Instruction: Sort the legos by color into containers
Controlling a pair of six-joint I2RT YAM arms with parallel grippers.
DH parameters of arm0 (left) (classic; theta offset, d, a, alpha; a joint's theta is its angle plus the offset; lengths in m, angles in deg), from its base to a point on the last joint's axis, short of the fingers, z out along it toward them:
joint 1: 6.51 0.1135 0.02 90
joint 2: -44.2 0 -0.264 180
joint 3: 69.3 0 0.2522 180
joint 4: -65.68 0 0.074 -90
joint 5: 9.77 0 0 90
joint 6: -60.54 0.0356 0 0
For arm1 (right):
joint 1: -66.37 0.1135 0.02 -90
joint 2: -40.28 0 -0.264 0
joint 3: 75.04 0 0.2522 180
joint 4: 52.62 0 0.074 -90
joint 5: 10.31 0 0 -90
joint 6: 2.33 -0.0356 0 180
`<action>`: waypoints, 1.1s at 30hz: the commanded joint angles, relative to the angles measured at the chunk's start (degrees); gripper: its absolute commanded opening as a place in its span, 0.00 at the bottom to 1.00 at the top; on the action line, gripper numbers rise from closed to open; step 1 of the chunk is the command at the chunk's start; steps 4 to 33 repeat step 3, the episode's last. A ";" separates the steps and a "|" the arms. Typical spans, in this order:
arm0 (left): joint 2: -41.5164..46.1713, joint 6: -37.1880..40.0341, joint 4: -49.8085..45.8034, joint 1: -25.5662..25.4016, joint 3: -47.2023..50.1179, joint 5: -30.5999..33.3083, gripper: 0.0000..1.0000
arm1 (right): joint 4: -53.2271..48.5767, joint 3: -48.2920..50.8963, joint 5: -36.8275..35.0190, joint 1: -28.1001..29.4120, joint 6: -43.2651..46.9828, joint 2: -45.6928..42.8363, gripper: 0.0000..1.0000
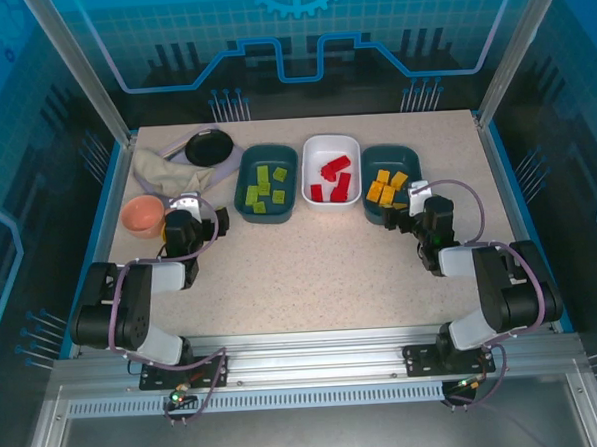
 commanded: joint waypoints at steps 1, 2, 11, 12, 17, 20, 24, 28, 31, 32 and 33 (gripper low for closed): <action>-0.46 1.46 2.26 0.40 0.47 -1.21 0.99 | 1.48 -0.91 -0.60 -0.43 0.62 0.49 1.00; -0.41 1.43 2.25 0.39 0.42 -1.22 0.99 | 1.66 -0.81 -0.58 -0.43 0.65 0.48 1.00; -0.48 1.45 2.31 0.41 0.55 -1.19 0.99 | 1.60 -0.80 -0.51 -0.47 0.63 0.49 1.00; -0.48 1.45 2.31 0.41 0.55 -1.19 0.99 | 1.60 -0.80 -0.51 -0.47 0.63 0.49 1.00; -0.48 1.45 2.31 0.41 0.55 -1.19 0.99 | 1.60 -0.80 -0.51 -0.47 0.63 0.49 1.00; -0.48 1.45 2.31 0.41 0.55 -1.19 0.99 | 1.60 -0.80 -0.51 -0.47 0.63 0.49 1.00; -0.48 1.45 2.31 0.41 0.55 -1.19 0.99 | 1.60 -0.80 -0.51 -0.47 0.63 0.49 1.00; -0.48 1.45 2.31 0.41 0.55 -1.19 0.99 | 1.60 -0.80 -0.51 -0.47 0.63 0.49 1.00; -0.48 1.45 2.31 0.41 0.55 -1.19 0.99 | 1.60 -0.80 -0.51 -0.47 0.63 0.49 1.00; -0.48 1.45 2.31 0.41 0.55 -1.19 0.99 | 1.60 -0.80 -0.51 -0.47 0.63 0.49 1.00; -0.48 1.45 2.31 0.41 0.55 -1.19 0.99 | 1.60 -0.80 -0.51 -0.47 0.63 0.49 1.00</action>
